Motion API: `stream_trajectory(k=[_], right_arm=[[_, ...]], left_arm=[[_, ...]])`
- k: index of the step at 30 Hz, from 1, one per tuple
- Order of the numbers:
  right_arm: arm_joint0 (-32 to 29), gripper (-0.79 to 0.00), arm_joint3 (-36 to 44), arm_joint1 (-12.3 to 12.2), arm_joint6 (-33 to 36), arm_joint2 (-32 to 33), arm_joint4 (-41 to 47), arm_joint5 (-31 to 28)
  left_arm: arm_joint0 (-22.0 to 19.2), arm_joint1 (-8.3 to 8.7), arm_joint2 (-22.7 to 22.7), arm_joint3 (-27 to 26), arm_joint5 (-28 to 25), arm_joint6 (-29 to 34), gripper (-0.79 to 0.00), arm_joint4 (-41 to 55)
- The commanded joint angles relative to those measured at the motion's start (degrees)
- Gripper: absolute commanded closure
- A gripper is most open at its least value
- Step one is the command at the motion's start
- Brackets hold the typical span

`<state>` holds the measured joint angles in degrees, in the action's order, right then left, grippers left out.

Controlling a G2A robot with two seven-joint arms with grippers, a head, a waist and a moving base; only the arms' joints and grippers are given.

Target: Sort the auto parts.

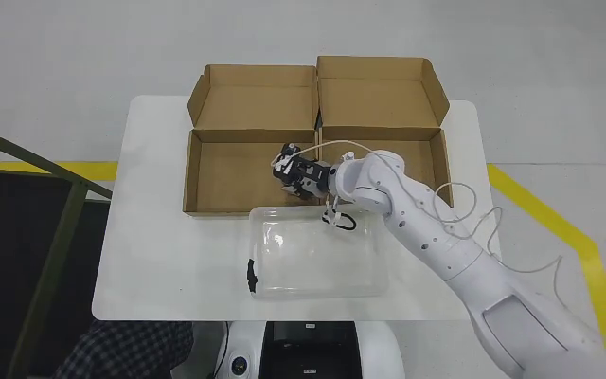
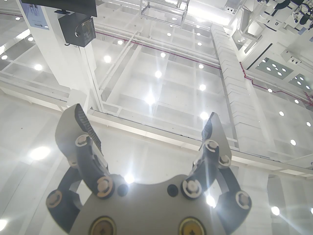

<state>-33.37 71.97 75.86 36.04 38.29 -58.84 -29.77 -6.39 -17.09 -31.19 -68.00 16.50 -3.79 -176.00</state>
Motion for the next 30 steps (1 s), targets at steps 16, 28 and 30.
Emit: stream_trajectory(k=[16,28,30], right_arm=[[-5.48,-0.422,13.24,-2.26,1.03,6.82,-1.38,-3.37],[-15.07,-0.496,29.64,-5.77,0.62,18.11,-1.17,-7.51],[-17.13,-0.514,31.35,-6.35,-0.24,20.4,-0.58,-8.4]], left_arm=[[0.0,0.0,0.0,0.0,0.0,0.0,-0.785,0.0],[0.0,0.0,0.0,0.0,0.0,0.0,-0.785,0.0],[0.0,0.0,0.0,0.0,0.0,0.0,-0.785,0.0]])
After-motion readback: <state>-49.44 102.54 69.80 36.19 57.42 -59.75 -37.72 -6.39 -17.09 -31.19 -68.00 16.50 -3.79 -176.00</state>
